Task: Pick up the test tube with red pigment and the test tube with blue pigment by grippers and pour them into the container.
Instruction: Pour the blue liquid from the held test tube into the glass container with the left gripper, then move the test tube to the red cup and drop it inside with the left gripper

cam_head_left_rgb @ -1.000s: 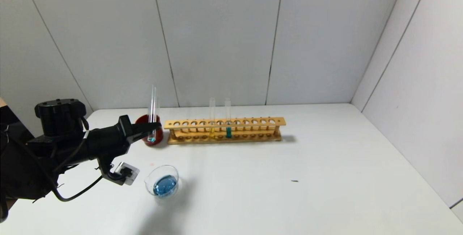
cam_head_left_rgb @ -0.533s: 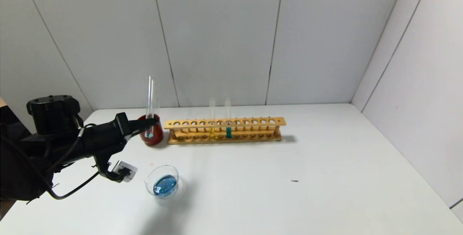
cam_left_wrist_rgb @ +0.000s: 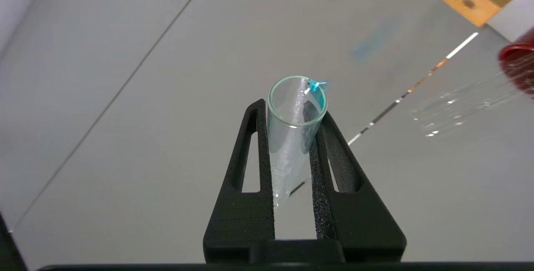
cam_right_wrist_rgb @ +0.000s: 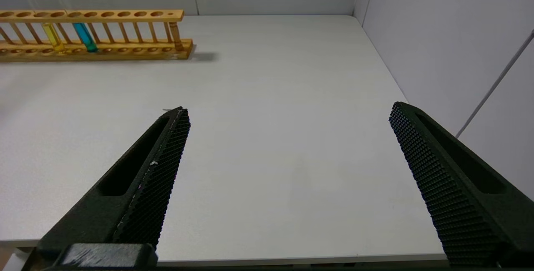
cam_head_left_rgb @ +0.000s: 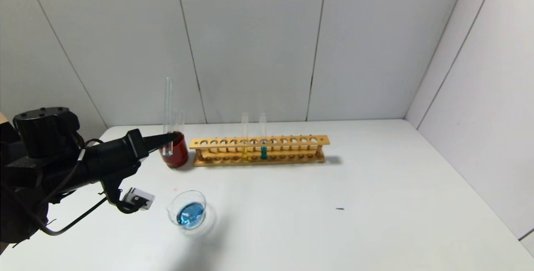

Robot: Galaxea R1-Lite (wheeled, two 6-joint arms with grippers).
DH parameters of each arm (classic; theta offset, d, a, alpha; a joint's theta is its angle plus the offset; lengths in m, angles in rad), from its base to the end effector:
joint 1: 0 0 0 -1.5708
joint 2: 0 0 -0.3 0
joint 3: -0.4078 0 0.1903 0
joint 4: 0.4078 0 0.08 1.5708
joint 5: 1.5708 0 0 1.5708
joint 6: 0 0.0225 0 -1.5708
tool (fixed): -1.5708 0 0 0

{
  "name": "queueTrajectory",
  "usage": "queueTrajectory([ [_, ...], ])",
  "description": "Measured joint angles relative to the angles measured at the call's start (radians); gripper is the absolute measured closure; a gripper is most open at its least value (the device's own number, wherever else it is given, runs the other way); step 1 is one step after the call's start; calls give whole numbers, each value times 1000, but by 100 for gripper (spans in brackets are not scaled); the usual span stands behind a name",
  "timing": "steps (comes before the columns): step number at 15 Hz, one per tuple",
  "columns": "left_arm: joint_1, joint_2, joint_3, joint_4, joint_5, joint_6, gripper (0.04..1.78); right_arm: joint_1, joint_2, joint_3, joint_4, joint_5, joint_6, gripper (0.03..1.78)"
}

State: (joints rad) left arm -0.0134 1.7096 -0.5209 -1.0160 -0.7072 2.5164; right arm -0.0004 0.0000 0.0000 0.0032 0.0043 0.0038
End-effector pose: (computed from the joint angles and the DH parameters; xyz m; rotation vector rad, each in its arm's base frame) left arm 0.2721 -0.0183 0.1465 2.3141 -0.8150 -0.4880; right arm -0.0228 0.0001 0.0751 0.0038 0.0032 0.0039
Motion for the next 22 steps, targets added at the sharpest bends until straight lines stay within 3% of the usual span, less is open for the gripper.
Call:
queueTrajectory([
  [12, -33, -41, 1, 2, 63, 7, 151, 0, 0, 0, 0, 0, 0, 6],
  [15, -37, -46, 2, -4, 101, -100, 151, 0, 0, 0, 0, 0, 0, 6],
  [19, -71, -75, -104, -80, 280, -390, 151, 0, 0, 0, 0, 0, 0, 6],
  [22, -95, -101, -180, -68, 527, -693, 151, 0, 0, 0, 0, 0, 0, 6],
])
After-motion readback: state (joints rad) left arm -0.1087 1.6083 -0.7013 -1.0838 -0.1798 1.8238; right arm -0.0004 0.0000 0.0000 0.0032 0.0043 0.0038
